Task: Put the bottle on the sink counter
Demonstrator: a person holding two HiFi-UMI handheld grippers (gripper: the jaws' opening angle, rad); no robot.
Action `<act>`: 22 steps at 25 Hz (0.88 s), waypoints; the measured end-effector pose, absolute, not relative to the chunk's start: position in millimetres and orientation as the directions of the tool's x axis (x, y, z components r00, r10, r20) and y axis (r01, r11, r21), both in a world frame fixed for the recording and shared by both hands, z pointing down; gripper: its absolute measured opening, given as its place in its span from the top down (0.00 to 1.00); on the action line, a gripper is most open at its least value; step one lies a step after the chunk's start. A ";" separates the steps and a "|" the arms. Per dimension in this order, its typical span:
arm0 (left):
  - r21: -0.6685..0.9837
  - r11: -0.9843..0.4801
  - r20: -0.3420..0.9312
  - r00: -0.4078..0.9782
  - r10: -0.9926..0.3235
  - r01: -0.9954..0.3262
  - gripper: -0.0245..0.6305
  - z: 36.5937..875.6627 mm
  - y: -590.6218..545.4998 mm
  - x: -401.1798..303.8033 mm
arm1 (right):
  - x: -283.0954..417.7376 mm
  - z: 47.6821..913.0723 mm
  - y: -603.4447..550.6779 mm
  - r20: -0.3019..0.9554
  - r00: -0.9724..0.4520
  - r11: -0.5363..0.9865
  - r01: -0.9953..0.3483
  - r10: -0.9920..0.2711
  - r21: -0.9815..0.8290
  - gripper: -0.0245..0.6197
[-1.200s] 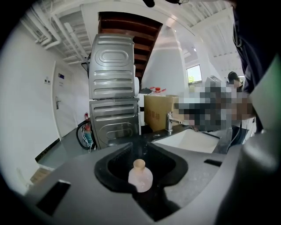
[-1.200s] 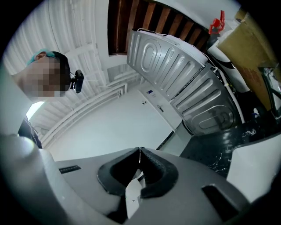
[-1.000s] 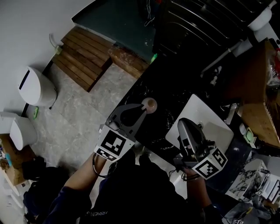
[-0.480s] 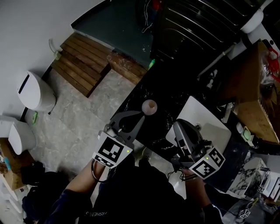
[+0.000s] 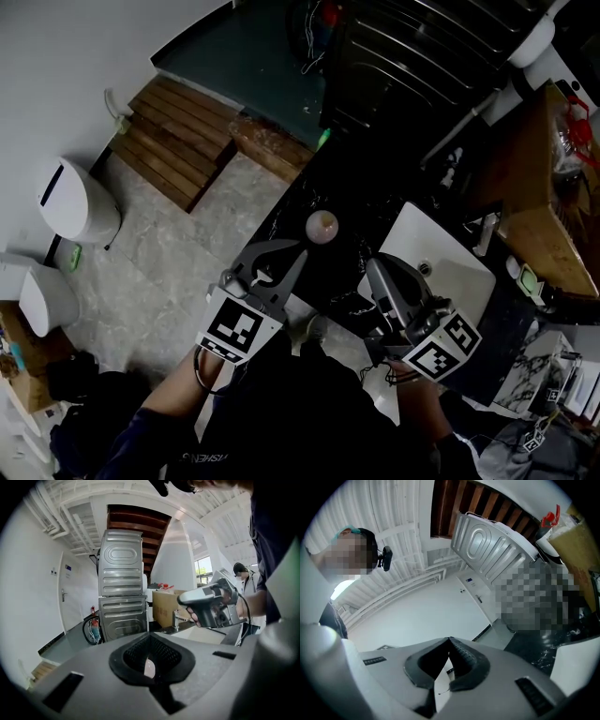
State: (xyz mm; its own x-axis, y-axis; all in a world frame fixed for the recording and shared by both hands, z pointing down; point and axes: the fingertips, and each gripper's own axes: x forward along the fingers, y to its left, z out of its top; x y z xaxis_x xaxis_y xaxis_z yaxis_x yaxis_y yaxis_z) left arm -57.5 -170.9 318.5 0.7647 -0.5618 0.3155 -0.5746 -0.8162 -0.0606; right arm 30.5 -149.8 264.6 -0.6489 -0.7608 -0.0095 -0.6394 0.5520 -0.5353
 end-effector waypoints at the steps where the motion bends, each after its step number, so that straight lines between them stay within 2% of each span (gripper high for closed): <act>1: -0.060 -0.816 0.315 0.765 -0.562 -0.575 0.95 318.5 -170.1 -57.2 | 29.8 264.6 -148.6 -0.010 -0.650 0.554 -0.639 -0.760 -0.534 0.92; 22: -0.075 -0.806 0.317 0.753 -0.578 -0.587 0.95 315.3 -171.0 -58.0 | 22.7 266.6 -145.1 0.009 -0.674 0.574 -0.636 -0.739 -0.516 0.92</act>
State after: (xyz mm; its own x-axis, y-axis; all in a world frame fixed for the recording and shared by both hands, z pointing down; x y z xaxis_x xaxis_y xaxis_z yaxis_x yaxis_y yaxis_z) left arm -58.0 -171.0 315.3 0.7525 -0.5775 0.3165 -0.5872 -0.8060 -0.0746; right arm 22.7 -145.1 266.6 -0.6737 -0.7389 0.0090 -0.6360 0.5736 -0.5162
